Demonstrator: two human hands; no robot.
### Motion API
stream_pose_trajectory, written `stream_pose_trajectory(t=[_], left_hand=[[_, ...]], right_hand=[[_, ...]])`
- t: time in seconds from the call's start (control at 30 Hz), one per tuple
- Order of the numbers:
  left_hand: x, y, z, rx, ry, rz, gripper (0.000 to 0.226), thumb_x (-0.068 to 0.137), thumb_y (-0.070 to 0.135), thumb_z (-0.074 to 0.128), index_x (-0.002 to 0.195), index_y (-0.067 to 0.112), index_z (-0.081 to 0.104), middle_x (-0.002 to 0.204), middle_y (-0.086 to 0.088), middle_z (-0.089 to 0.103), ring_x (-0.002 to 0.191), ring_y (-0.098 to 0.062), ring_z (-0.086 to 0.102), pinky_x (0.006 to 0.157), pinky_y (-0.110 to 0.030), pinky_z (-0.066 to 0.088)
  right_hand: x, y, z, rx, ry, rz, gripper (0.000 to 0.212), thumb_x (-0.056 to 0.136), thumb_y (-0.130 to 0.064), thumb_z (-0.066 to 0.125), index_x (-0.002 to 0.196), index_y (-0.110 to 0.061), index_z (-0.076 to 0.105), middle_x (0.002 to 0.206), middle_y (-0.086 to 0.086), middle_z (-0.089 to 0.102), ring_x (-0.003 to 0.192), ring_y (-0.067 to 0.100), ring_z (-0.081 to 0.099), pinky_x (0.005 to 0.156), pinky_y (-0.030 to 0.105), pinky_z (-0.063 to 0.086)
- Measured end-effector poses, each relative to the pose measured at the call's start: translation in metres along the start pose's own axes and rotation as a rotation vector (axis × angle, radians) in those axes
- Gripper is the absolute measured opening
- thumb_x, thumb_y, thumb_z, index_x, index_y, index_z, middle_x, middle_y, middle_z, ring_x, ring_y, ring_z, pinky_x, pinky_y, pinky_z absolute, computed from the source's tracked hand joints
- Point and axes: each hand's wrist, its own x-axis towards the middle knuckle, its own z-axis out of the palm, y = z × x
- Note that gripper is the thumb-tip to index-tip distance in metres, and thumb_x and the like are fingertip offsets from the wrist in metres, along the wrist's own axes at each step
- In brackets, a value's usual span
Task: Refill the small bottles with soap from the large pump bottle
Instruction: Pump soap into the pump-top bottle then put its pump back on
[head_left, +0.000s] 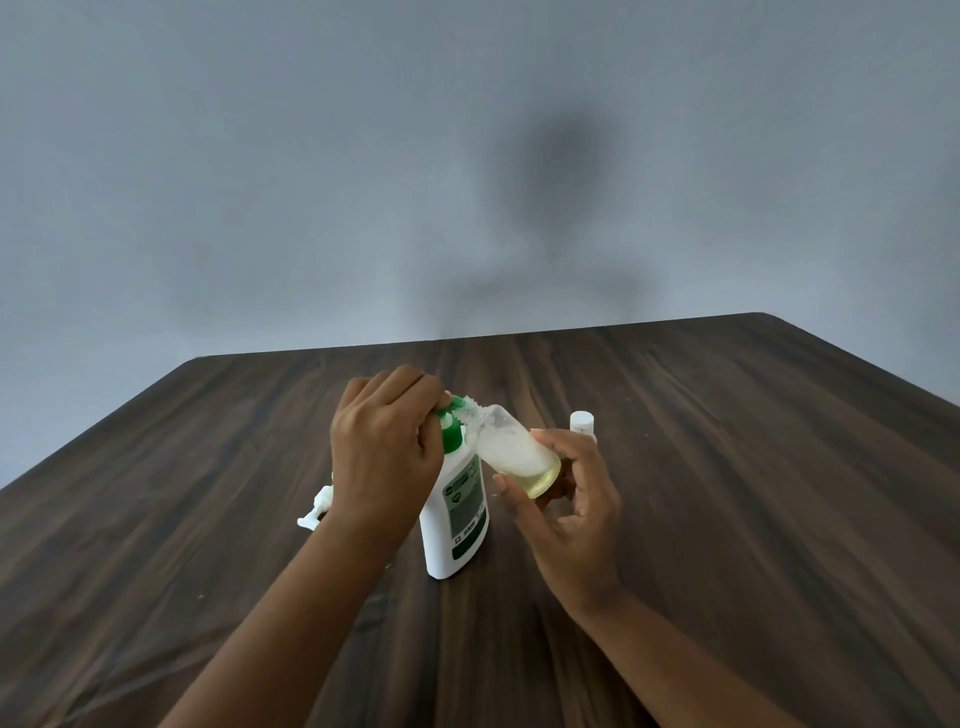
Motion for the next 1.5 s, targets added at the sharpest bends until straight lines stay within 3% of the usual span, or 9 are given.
stream_pose_trajectory(t=[0.3,0.63,0.8,1.03,1.2,1.5], left_hand=[[0.006,0.0,-0.009,-0.001,-0.056,0.002,0.027,0.078,0.009,0.04,0.07,0.01,0.065,0.075,0.002,0.066,0.062,-0.017,0.057,0.068,-0.024,0.036],[0.0,0.005,-0.001,-0.058,0.033,-0.023,0.026,0.078,0.001,0.042,0.069,0.005,0.066,0.071,-0.002,0.064,0.063,-0.017,0.055,0.059,-0.028,0.042],[-0.008,0.002,0.002,-0.039,0.001,-0.021,0.022,0.074,-0.005,0.045,0.069,0.005,0.064,0.071,-0.002,0.061,0.062,-0.018,0.053,0.058,-0.028,0.041],[-0.003,0.001,-0.006,-0.036,-0.034,0.003,0.026,0.077,0.003,0.04,0.075,0.008,0.066,0.079,0.0,0.066,0.067,-0.016,0.057,0.063,-0.027,0.042],[0.005,0.001,-0.007,-0.005,-0.045,0.029,0.026,0.076,0.005,0.039,0.073,0.007,0.064,0.076,-0.001,0.065,0.064,-0.015,0.053,0.063,-0.024,0.037],[-0.016,0.007,0.004,-0.063,0.015,-0.074,0.027,0.076,0.003,0.037,0.077,0.005,0.063,0.08,-0.002,0.063,0.071,-0.018,0.055,0.063,-0.028,0.04]], right_hand=[[0.003,-0.003,0.0,0.019,-0.013,0.002,0.039,0.087,-0.042,0.068,0.115,-0.022,0.051,0.11,-0.006,0.057,0.098,0.019,0.064,0.07,0.02,0.057],[0.002,-0.005,0.0,0.049,0.005,0.013,0.038,0.084,-0.029,0.072,0.115,-0.018,0.052,0.109,-0.005,0.058,0.1,0.014,0.063,0.072,0.016,0.055],[0.002,-0.007,-0.002,0.051,0.023,0.007,0.038,0.086,-0.024,0.067,0.121,-0.019,0.051,0.112,-0.006,0.055,0.098,0.016,0.061,0.069,0.015,0.053],[0.005,-0.006,0.0,0.034,0.01,-0.002,0.039,0.089,-0.043,0.065,0.119,-0.022,0.051,0.112,-0.006,0.055,0.101,0.018,0.062,0.069,0.015,0.055],[0.006,-0.007,-0.001,0.014,0.026,-0.019,0.041,0.088,-0.045,0.065,0.115,-0.017,0.053,0.109,-0.006,0.057,0.1,0.011,0.062,0.069,0.01,0.052],[0.002,-0.001,0.0,0.028,-0.003,0.004,0.037,0.085,-0.033,0.072,0.113,-0.016,0.053,0.106,-0.006,0.056,0.093,0.016,0.061,0.068,0.021,0.054]])
